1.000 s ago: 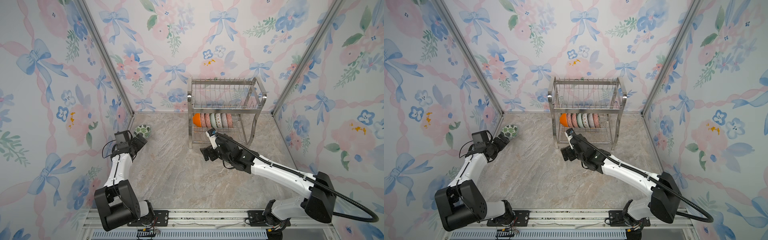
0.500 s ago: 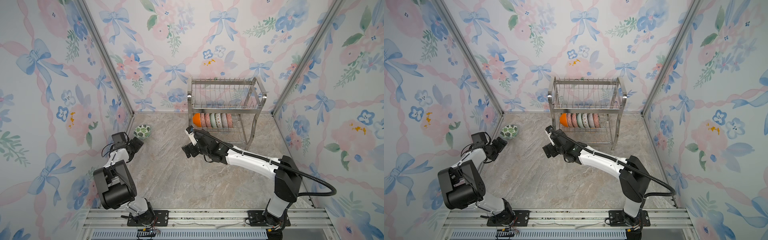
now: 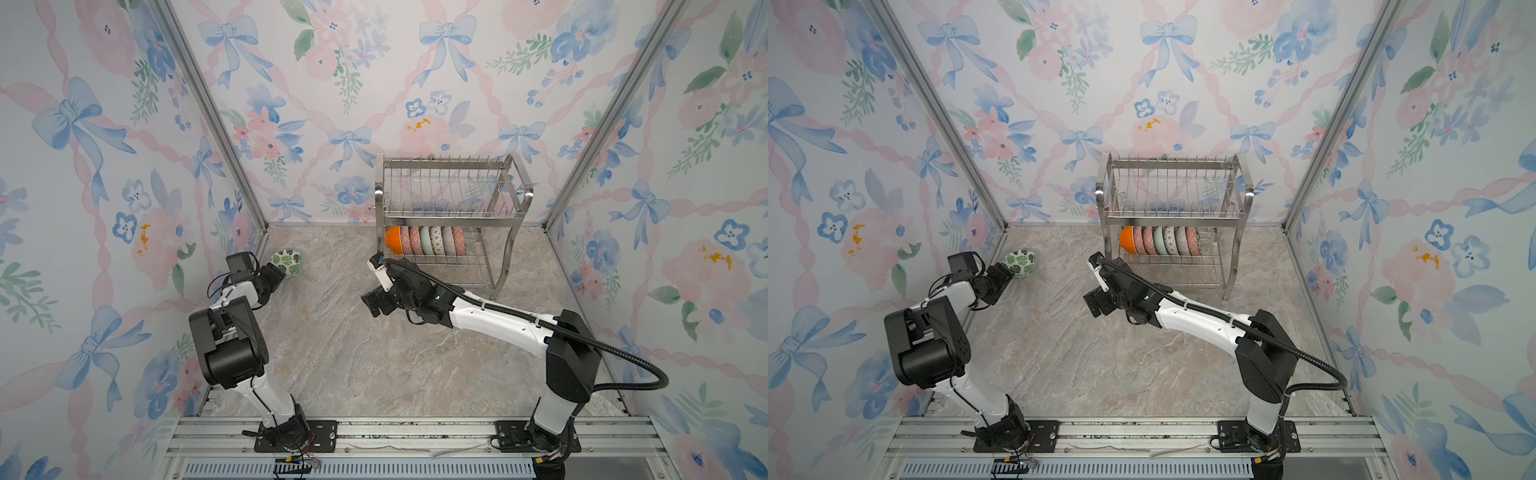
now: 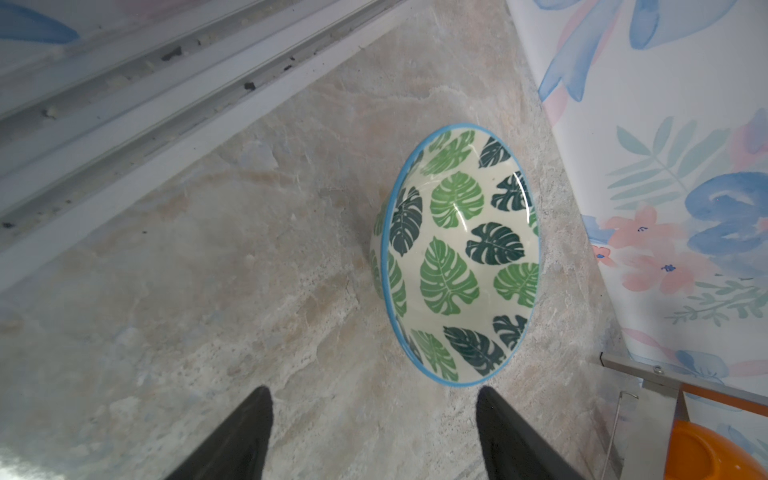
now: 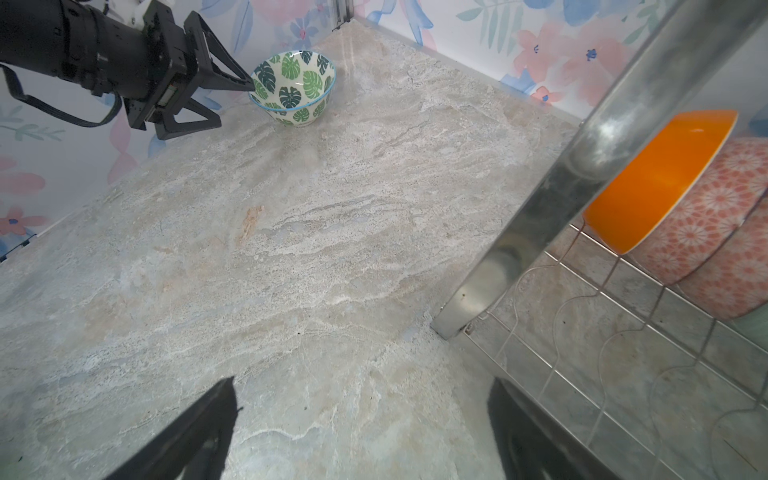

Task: Load the bowls into the dish rack
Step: 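Move the left gripper to the green-leaf bowl while the right gripper draws back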

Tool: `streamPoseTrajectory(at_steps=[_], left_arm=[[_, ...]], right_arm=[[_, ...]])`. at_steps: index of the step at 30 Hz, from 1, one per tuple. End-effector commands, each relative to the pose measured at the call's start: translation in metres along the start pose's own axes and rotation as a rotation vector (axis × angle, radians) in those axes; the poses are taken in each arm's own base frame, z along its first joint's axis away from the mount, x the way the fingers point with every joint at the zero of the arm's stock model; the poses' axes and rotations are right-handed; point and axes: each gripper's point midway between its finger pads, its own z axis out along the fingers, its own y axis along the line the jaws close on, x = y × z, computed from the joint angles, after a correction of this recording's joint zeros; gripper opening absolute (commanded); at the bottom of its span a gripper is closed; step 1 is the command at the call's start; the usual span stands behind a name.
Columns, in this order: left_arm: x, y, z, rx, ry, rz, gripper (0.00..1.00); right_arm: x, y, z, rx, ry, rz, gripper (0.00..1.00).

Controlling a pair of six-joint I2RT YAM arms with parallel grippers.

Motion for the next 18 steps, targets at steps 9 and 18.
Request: streamPoseTrajectory(at_steps=[9,18], left_arm=[[-0.006,-0.015,0.033,0.009,0.025,0.04,0.42],[0.001,-0.007,0.039,-0.013,0.052,0.065,0.19]], right_arm=[[0.0,-0.011,-0.006,-0.002,-0.015,0.0,0.96],[-0.001,-0.022,-0.014,0.022,-0.033,0.021,0.97]])
